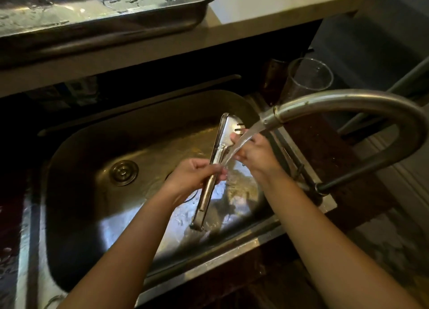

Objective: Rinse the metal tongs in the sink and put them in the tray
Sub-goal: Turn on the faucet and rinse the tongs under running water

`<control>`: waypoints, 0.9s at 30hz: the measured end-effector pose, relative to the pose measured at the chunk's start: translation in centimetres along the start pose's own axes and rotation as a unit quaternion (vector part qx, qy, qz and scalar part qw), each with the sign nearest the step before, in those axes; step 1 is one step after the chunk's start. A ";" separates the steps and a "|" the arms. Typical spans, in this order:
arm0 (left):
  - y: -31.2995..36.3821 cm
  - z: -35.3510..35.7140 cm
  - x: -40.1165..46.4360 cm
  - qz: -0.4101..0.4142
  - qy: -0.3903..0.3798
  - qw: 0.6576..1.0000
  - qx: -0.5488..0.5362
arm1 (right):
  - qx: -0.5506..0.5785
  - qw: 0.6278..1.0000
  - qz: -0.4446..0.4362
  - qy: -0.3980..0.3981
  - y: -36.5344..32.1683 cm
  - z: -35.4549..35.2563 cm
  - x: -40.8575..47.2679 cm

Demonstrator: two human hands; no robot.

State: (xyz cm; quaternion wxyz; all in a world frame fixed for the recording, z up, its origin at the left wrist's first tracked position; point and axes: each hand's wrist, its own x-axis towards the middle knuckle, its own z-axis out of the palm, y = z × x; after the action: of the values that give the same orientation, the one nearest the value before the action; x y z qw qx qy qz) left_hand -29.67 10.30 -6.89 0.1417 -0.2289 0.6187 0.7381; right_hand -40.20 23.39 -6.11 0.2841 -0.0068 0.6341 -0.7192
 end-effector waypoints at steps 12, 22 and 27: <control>-3.4 1.8 -2.0 -0.023 -0.010 0.999 -0.030 | -0.179 0.981 0.027 0.065 -2.0 -1.4 -0.8; -3.6 2.2 -1.1 -0.019 0.041 0.994 -0.103 | -0.691 0.704 -0.079 0.140 0.1 -2.8 -9.8; -3.8 2.0 -0.8 -0.022 0.056 0.991 -0.119 | -0.678 0.716 -0.069 0.152 -0.1 -3.4 -10.9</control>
State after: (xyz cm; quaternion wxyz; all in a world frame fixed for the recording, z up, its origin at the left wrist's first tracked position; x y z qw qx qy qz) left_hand -27.51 13.09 -9.42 0.0949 -0.2987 0.5280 0.7893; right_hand -32.40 31.03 -2.84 0.0529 -0.1319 0.9843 -0.1050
